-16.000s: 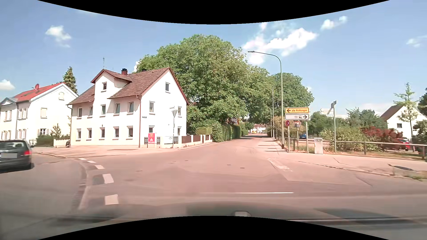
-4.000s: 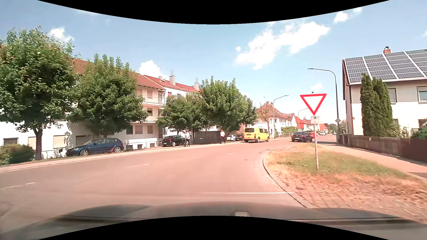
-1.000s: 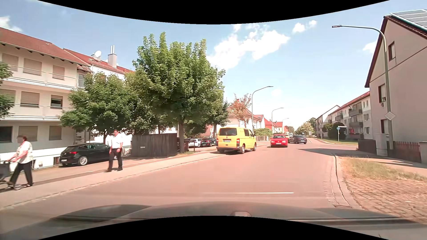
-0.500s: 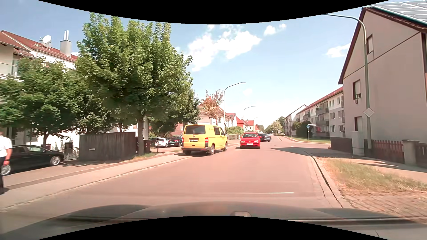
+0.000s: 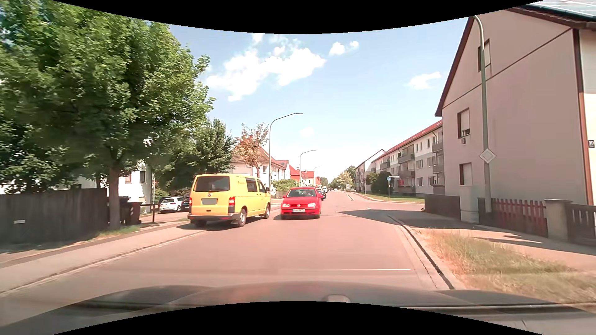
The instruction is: Follow the waypoints while adhering to traffic rules and regulations
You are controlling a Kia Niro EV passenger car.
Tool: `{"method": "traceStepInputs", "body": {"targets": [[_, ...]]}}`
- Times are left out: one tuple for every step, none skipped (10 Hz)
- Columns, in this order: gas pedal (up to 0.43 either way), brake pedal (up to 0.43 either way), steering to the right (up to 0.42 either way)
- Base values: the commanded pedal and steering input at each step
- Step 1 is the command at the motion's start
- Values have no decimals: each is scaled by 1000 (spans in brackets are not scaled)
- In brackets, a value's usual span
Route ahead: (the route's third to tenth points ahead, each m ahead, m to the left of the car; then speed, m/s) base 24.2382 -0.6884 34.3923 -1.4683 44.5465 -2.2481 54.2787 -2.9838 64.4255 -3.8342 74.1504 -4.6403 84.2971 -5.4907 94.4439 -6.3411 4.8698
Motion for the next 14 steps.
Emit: {"method": "traceStepInputs", "body": {"targets": [[260, 0, 235], [260, 0, 207], [260, 0, 177], [280, 0, 150], [287, 0, 131], [287, 0, 112], [287, 0, 90], [299, 0, 63], [299, 0, 45], [299, 0, 14], [299, 0, -12], [299, 0, -30], [299, 0, -47], [299, 0, -58]]}}
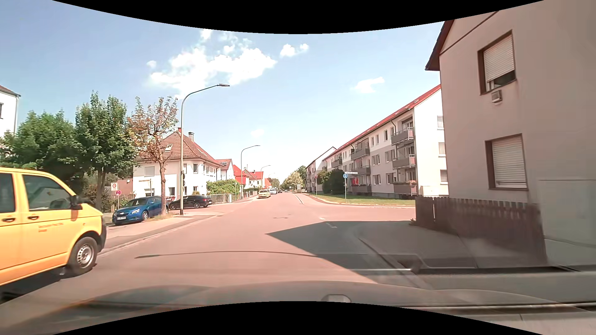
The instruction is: Follow the waypoints while adhering to traffic rules and regulations
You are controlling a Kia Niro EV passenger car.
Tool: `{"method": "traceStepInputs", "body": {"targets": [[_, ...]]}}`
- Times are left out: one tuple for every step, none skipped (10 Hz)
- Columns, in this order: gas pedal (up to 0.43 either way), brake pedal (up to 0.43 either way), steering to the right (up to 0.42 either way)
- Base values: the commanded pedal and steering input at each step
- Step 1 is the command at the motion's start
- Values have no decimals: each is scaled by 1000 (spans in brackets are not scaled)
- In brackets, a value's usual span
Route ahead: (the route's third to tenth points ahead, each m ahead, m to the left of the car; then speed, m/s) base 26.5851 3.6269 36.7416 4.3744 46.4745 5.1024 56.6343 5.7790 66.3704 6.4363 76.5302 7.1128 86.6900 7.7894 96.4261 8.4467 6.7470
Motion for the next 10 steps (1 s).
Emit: {"method": "traceStepInputs", "body": {"targets": [[311, 0, -61], [311, 0, -60], [311, 0, -60], [311, 0, -59], [311, 0, -56], [311, 0, -51], [311, 0, -48], [311, 0, -44], [311, 0, -40], [311, 0, -35]]}}
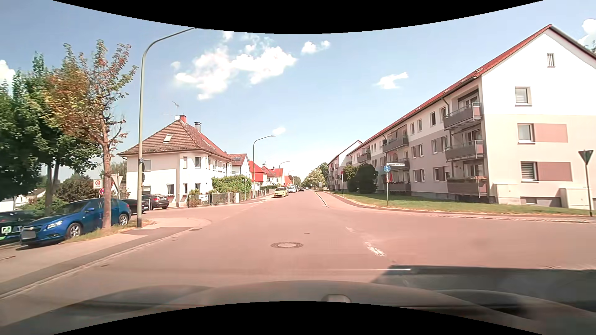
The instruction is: Follow the waypoints while adhering to traffic rules and regulations
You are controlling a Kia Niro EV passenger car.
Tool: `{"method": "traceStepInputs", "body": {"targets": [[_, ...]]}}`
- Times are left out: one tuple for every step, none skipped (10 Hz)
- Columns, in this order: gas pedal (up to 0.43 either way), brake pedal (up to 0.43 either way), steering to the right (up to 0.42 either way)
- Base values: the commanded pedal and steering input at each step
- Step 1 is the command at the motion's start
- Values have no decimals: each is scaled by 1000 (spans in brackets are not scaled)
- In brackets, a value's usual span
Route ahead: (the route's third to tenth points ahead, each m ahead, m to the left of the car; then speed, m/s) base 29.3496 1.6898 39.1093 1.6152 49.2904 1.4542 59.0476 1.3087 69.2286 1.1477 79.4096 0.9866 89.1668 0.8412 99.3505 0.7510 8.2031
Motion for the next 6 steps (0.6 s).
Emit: {"method": "traceStepInputs", "body": {"targets": [[311, 0, -25], [299, 0, -15], [299, 0, -6], [299, 0, -2], [299, 0, -2], [299, 0, -2]]}}
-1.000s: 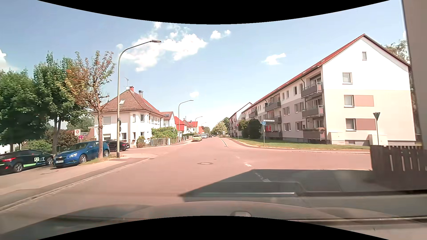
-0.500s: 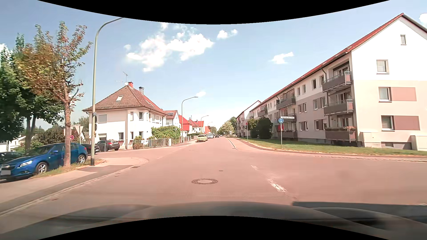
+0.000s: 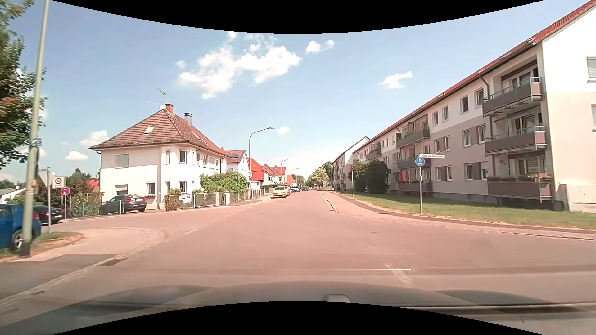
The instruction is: Follow the waypoints while adhering to traffic rules and regulations
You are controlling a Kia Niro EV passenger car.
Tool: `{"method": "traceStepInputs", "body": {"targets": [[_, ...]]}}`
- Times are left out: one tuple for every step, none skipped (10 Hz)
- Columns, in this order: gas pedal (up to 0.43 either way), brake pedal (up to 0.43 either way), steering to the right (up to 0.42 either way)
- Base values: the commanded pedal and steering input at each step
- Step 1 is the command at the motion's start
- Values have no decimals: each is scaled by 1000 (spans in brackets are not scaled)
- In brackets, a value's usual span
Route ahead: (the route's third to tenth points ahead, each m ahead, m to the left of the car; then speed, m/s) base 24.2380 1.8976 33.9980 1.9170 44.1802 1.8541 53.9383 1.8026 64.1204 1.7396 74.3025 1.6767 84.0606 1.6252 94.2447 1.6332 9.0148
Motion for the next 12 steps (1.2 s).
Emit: {"method": "traceStepInputs", "body": {"targets": [[299, 0, -2], [260, 0, -2], [220, 0, -2], [138, 0, -1], [138, 0, -1], [138, 0, -1], [138, 0, -1], [138, 0, -1], [138, 0, -1], [138, 0, -1], [138, 0, -1], [138, 0, -1]]}}
